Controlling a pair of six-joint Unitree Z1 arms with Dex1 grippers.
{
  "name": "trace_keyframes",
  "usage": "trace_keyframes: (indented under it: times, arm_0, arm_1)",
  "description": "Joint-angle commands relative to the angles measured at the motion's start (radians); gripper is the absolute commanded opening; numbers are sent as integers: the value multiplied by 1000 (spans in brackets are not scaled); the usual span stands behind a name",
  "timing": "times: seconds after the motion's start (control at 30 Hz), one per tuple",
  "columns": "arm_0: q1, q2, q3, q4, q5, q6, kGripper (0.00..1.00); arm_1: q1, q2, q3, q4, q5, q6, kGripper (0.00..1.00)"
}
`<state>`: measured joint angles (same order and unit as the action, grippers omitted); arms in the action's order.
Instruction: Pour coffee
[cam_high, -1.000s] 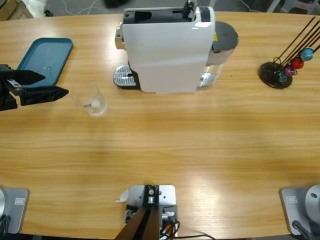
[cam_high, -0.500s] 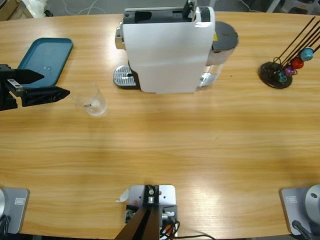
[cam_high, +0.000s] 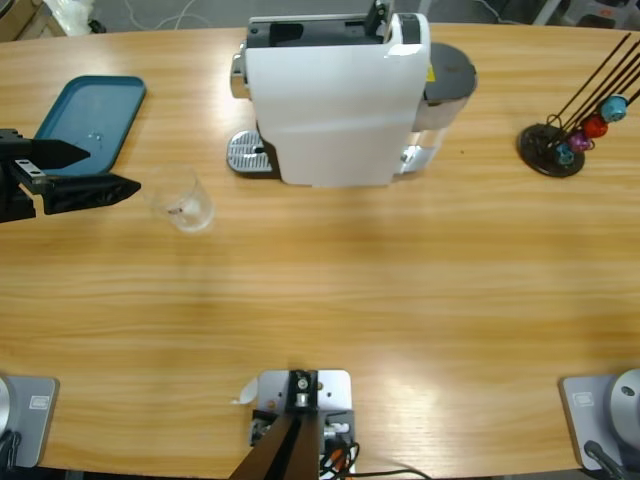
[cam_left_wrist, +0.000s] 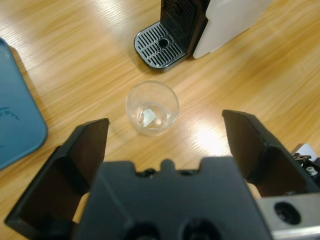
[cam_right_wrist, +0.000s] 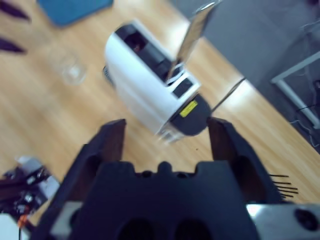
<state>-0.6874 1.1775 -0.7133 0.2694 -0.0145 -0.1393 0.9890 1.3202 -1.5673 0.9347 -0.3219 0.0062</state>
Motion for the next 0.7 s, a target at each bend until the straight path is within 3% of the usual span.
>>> trace_keyframes:
  times: [0.03, 0.33, 0.5, 0.53, 0.6, 0.63, 0.7]
  arm_0:
    - [-3, 24, 28, -10, -16, -4, 977]
    - [-3, 27, 28, -10, -18, -3, 973]
    - [-3, 29, 26, -10, -18, -3, 965]
    - [-3, 28, 26, -10, -18, -3, 952]
    - [-3, 28, 26, -10, -18, -3, 950]
    - [-3, 28, 26, -10, -18, -3, 950]
    - [-3, 24, 27, -10, -18, -3, 950]
  arm_1:
    - [-10, -138, 129, -89, -34, -12, 0]
    - [-10, -170, 316, -204, -16, 25, 0]
    - [-11, -77, 267, -343, -16, -23, 0]
    - [-28, -59, 265, -370, 20, -24, 0]
    - [-104, -30, 277, -412, 212, -35, 0]
    - [-120, -16, 276, -421, 251, -69, 0]
    - [-122, 22, 265, -420, 170, -152, 0]
